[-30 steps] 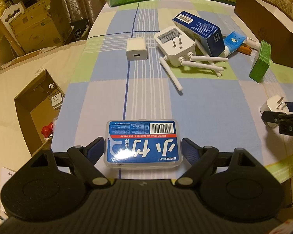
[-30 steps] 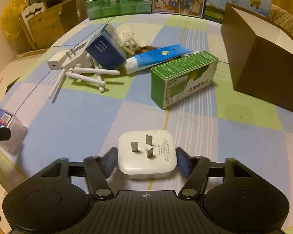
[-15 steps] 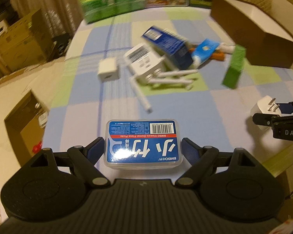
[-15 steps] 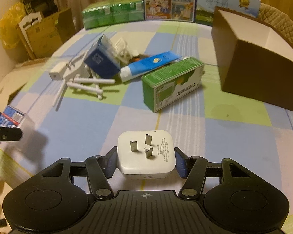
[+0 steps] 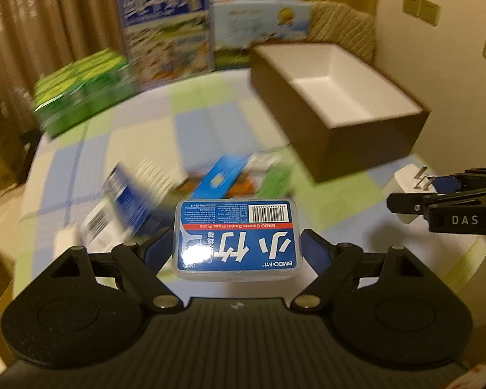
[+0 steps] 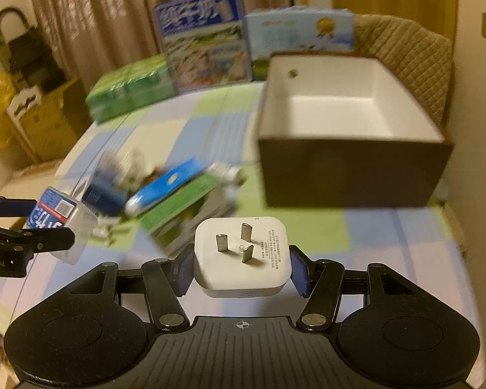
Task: Organize rigid objects
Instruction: 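Lift the toothpick case with the left gripper while the right gripper grasps the white plug, then lower both held items into the brown box and open both grippers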
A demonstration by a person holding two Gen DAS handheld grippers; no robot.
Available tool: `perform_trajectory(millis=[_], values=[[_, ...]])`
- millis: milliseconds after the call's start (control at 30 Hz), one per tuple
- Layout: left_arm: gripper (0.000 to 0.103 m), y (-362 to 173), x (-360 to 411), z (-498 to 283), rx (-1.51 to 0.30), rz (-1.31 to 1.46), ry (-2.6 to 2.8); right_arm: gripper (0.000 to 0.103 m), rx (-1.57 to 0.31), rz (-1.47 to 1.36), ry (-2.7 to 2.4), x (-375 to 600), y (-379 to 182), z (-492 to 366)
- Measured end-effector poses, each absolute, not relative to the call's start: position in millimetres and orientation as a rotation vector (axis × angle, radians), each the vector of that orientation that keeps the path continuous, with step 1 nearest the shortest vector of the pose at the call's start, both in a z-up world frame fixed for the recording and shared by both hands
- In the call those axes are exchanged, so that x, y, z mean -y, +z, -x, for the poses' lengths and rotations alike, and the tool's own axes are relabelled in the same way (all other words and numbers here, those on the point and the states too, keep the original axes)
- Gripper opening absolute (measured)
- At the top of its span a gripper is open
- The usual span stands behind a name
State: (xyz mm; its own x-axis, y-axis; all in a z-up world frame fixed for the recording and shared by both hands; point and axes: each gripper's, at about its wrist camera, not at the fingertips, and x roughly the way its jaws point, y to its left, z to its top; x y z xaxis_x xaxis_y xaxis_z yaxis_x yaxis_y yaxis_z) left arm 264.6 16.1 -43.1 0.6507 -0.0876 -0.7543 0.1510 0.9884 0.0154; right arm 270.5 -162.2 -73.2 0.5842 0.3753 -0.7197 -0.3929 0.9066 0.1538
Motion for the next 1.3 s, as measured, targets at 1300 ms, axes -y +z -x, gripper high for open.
perform_trajectory(millis=[1300], values=[[0.083,-99,159,-529,-1.094,-0.294,-0.362,0.056,-1.0,0.473,0.629,241,-112,-523]])
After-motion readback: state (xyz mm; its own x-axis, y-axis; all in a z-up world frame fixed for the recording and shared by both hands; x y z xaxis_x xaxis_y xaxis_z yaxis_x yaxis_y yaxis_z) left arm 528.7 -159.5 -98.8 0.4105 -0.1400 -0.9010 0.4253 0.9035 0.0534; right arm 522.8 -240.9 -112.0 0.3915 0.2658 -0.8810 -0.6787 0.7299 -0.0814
